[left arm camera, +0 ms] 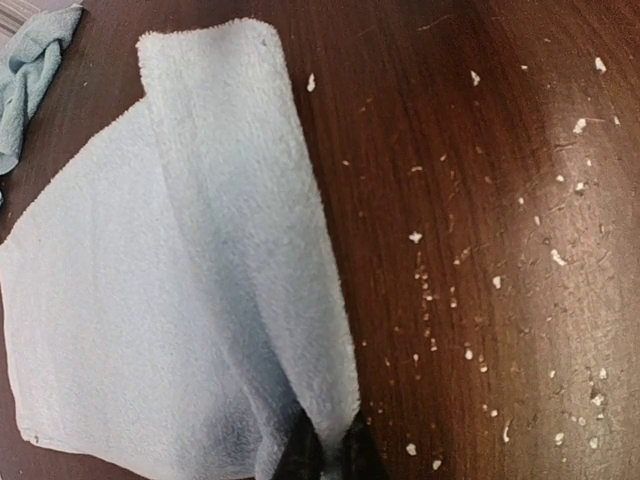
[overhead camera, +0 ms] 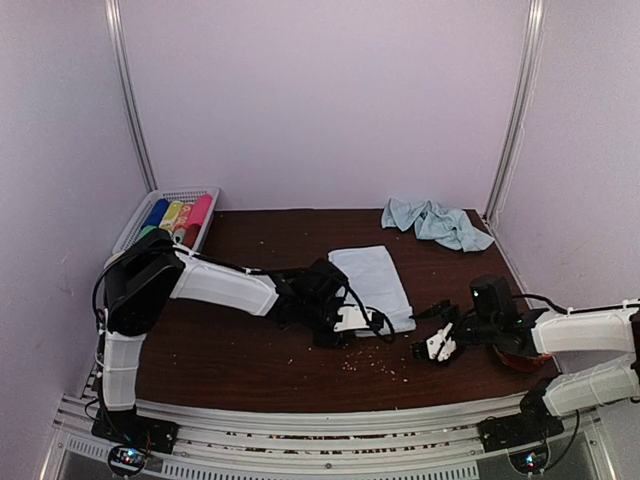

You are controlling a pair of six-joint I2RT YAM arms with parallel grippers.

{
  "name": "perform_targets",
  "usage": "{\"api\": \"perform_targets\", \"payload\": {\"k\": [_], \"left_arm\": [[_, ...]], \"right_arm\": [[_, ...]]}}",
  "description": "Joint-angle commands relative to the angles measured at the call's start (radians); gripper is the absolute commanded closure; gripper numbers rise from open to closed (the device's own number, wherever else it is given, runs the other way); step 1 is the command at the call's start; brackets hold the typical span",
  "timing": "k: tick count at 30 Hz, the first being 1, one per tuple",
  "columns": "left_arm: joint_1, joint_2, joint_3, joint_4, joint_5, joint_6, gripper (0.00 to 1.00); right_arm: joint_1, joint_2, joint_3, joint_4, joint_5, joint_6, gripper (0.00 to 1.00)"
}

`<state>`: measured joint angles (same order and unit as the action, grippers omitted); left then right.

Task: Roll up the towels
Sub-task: Roll the towel at the center of the board.

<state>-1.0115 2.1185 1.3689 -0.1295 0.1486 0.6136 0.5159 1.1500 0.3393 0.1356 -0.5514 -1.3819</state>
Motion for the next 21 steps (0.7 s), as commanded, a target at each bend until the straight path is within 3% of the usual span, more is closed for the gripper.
{"api": "perform_targets", "payload": {"k": [1, 10, 21], "left_arm": [[0.016, -0.038, 0.013, -0.049, 0.105, -0.041, 1.00], [0.048, -0.037, 0.059, -0.108, 0.213, -0.061, 1.00], [0.053, -0.022, 0.081, -0.147, 0.250, -0.067, 1.00]], "right_arm": [[0.039, 0.060, -0.016, 0.151, 0.164, -0.029, 0.18], [0.106, 0.158, -0.033, 0.283, 0.324, -0.025, 0.26], [0.187, 0.321, -0.017, 0.435, 0.511, 0.031, 0.42]]}}
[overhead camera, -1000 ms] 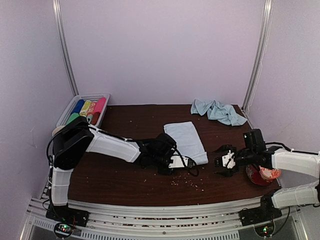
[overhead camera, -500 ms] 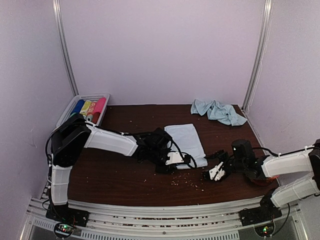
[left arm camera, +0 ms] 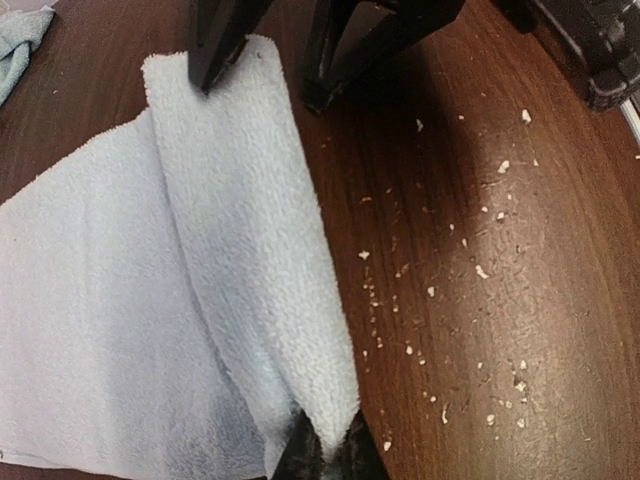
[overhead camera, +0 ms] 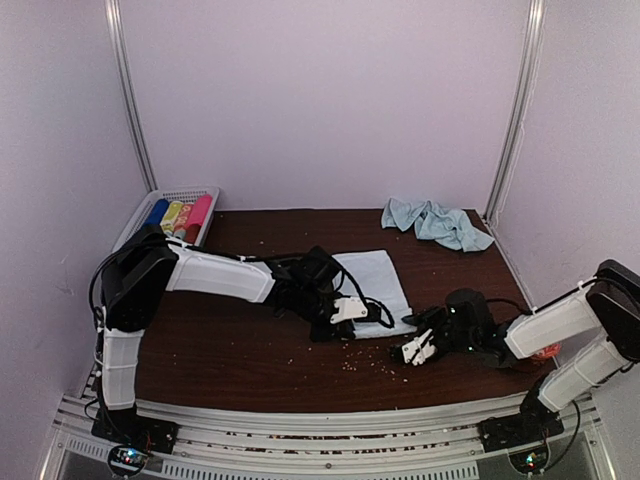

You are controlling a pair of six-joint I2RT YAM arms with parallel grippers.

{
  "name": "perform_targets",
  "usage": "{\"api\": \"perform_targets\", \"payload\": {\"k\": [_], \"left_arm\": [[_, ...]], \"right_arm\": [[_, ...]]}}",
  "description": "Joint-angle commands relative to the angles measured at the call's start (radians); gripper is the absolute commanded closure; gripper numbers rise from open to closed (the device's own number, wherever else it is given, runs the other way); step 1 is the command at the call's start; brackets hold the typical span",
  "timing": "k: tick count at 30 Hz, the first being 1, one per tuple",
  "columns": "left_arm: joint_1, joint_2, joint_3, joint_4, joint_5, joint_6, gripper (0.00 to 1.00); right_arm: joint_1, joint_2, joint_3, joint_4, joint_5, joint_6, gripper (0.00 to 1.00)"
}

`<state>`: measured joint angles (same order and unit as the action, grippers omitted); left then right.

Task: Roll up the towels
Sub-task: Roll the towel at the center of the board.

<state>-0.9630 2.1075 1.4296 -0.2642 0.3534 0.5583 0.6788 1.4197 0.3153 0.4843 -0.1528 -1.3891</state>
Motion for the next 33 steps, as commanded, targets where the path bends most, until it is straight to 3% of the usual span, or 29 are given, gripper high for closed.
{"api": "perform_targets", "payload": {"k": [1, 5, 10, 17, 19, 24, 28, 33], "left_arm": [[0.004, -0.010, 0.019, -0.013, 0.045, -0.012, 1.00], [0.004, -0.005, 0.017, -0.019, 0.050, -0.010, 1.00], [0.006, 0.001, 0.011, -0.026, 0.049, -0.006, 1.00], [0.007, 0.001, 0.002, -0.030, 0.036, -0.001, 1.00], [0.008, -0.008, -0.005, -0.030, 0.035, -0.003, 1.00], [0.015, -0.092, -0.084, 0.041, -0.001, -0.029, 0.47], [0.021, -0.153, -0.144, 0.102, -0.059, -0.057, 0.34], [0.031, -0.199, -0.179, 0.161, -0.118, -0.082, 0.31]], "right_arm": [[0.029, 0.064, 0.007, 0.092, 0.121, 0.042, 0.43], [0.051, 0.101, 0.003, 0.153, 0.158, 0.056, 0.45], [0.067, 0.148, 0.028, 0.155, 0.199, 0.089, 0.59], [0.066, 0.136, 0.080, 0.030, 0.162, 0.169, 0.96], [0.064, 0.122, 0.111, -0.054, 0.134, 0.202, 1.00], [0.034, 0.094, 0.204, -0.299, 0.013, 0.285, 1.00], [0.003, 0.077, 0.266, -0.457, -0.073, 0.324, 1.00], [-0.045, 0.113, 0.390, -0.672, -0.193, 0.391, 1.00]]}}
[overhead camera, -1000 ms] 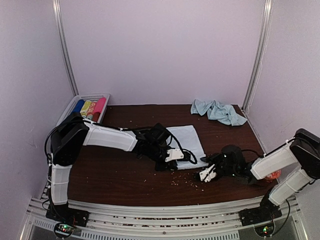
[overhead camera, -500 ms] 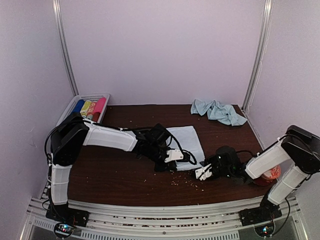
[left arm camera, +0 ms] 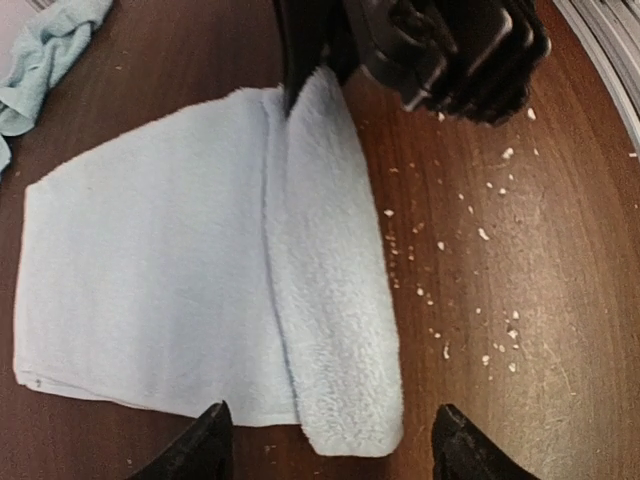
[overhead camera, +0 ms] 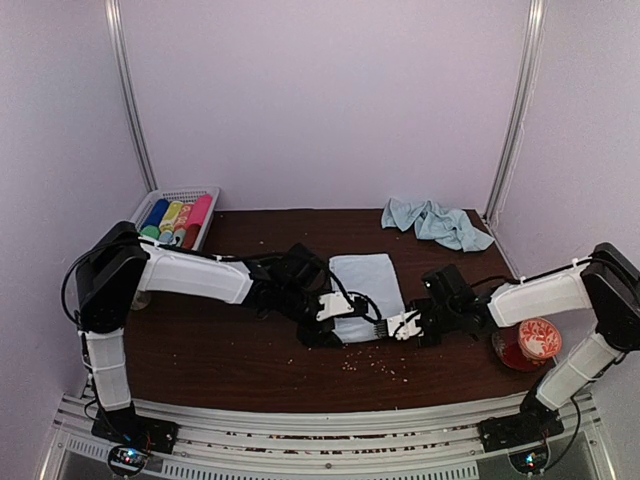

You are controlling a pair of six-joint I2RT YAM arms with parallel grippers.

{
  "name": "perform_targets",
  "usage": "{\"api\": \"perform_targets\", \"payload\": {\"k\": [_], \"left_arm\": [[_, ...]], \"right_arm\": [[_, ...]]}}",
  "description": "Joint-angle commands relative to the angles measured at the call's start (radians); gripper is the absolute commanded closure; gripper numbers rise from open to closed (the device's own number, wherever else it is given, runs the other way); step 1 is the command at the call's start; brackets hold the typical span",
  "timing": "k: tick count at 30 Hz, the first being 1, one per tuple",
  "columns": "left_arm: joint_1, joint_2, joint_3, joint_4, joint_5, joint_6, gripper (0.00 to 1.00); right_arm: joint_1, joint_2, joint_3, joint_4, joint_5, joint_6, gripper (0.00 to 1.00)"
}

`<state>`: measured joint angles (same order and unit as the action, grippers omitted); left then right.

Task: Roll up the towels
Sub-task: Roll the towel at the center of the board.

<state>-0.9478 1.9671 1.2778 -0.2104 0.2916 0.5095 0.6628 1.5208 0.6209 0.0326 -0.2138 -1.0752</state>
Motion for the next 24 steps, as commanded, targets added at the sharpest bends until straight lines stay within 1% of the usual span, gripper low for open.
{"api": "perform_targets", "payload": {"k": [1, 5, 8, 10, 13, 17, 24], "left_arm": [[0.017, -0.065, -0.037, 0.125, -0.067, -0.038, 0.31], [0.018, -0.086, -0.076, 0.181, -0.071, -0.053, 0.29], [0.018, -0.087, -0.096, 0.201, -0.070, -0.062, 0.27], [0.018, -0.086, -0.114, 0.219, -0.066, -0.074, 0.27], [0.018, -0.090, -0.146, 0.246, -0.042, -0.095, 0.27], [0.018, -0.102, -0.182, 0.287, 0.001, -0.117, 0.27], [0.018, -0.066, -0.170, 0.315, 0.025, -0.152, 0.28]], "right_arm": [[-0.036, 0.025, 0.110, -0.264, -0.158, 0.079, 1.00], [-0.067, 0.095, 0.221, -0.428, -0.246, 0.095, 1.00], [-0.087, 0.171, 0.322, -0.593, -0.314, 0.061, 1.00], [-0.094, 0.223, 0.379, -0.671, -0.341, 0.066, 1.00], [-0.107, 0.268, 0.419, -0.716, -0.362, 0.096, 1.00], [-0.133, 0.280, 0.449, -0.746, -0.395, 0.130, 1.00], [-0.163, 0.341, 0.533, -0.843, -0.424, 0.146, 1.00]]}}
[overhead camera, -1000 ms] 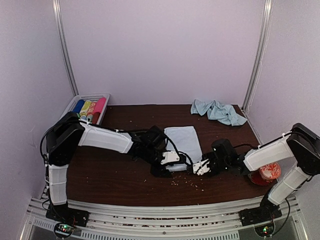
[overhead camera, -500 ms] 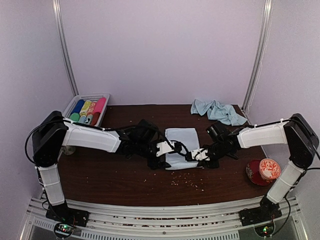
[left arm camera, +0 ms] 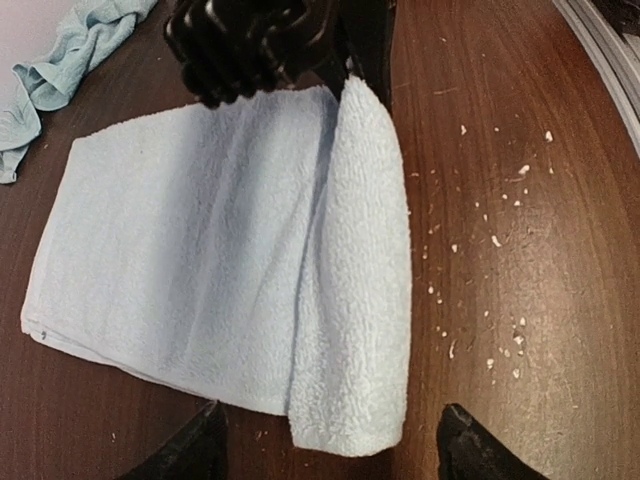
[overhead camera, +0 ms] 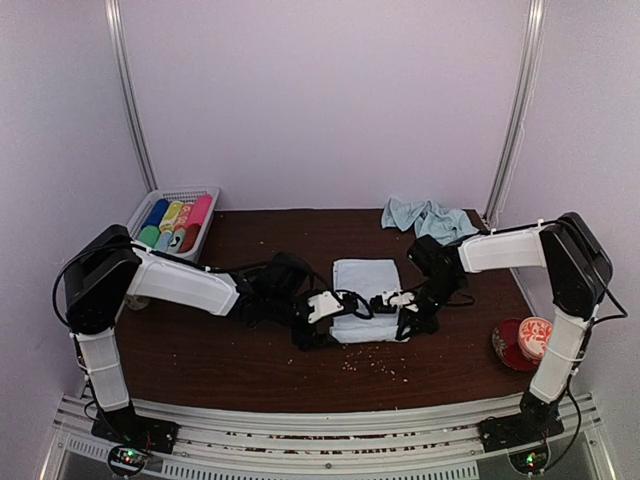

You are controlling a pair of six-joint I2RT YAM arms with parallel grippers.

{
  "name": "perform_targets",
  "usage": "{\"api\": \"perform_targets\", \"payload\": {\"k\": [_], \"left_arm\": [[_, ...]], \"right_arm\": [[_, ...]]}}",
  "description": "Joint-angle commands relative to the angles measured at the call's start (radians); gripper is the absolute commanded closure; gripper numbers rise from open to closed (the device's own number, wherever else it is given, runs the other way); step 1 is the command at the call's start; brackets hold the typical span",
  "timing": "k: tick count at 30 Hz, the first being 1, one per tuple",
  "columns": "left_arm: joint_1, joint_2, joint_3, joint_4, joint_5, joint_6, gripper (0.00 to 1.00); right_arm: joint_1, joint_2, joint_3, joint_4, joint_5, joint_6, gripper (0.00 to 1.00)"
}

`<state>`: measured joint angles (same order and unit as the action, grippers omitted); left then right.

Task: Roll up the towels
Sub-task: Roll the towel at the center of the board.

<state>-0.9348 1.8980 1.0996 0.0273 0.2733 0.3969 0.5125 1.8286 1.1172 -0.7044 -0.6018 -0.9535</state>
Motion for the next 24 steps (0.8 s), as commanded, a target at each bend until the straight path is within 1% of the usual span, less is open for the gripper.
{"api": "perform_targets", "payload": {"k": [1, 4, 9, 13, 14, 19, 24], "left_arm": [[0.005, 0.009, 0.010, 0.086, 0.058, -0.049, 0.28], [0.004, 0.026, 0.014, 0.112, 0.093, -0.082, 0.32], [0.005, 0.063, 0.043, 0.108, 0.100, -0.124, 0.40], [0.005, 0.092, 0.069, 0.097, 0.062, -0.158, 0.52], [0.004, 0.098, 0.075, 0.095, 0.058, -0.164, 0.54], [0.009, 0.106, 0.074, 0.115, 0.086, -0.190, 0.56], [0.041, 0.124, 0.083, 0.111, 0.142, -0.243, 0.63]], "right_arm": [[-0.014, 0.046, 0.047, -0.116, -0.035, 0.028, 1.00], [-0.026, 0.083, 0.079, -0.150, -0.042, 0.032, 1.00], [-0.053, 0.124, 0.118, -0.203, -0.076, 0.036, 1.00], [-0.067, 0.147, 0.152, -0.242, -0.083, 0.041, 1.00], [-0.070, 0.155, 0.161, -0.252, -0.083, 0.041, 1.00], [-0.077, 0.185, 0.201, -0.299, -0.101, 0.034, 1.00], [-0.081, 0.222, 0.247, -0.354, -0.112, 0.031, 1.00]]}}
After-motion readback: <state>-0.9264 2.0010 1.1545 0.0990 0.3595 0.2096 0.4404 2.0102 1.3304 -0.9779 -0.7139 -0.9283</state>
